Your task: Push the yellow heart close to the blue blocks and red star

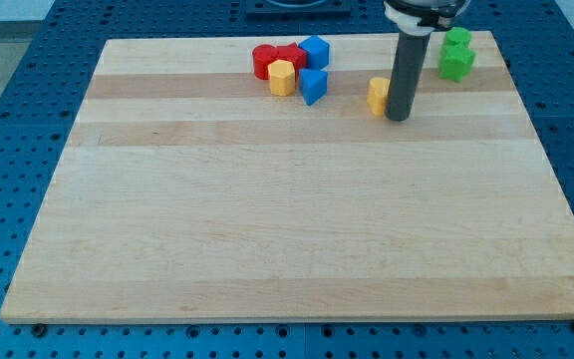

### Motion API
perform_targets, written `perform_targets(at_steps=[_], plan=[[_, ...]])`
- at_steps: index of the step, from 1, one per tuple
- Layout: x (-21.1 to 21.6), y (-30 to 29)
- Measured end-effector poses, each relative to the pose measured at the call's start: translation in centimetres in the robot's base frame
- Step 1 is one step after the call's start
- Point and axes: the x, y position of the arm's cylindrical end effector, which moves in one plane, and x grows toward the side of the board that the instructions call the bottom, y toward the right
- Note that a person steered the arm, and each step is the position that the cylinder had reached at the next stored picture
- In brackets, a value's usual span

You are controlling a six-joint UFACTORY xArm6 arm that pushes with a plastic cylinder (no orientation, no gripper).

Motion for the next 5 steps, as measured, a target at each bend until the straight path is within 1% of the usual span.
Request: perform_targets(at_steps=[1,5], plan=[[-1.5,0.5],[-1.6,-3.5]])
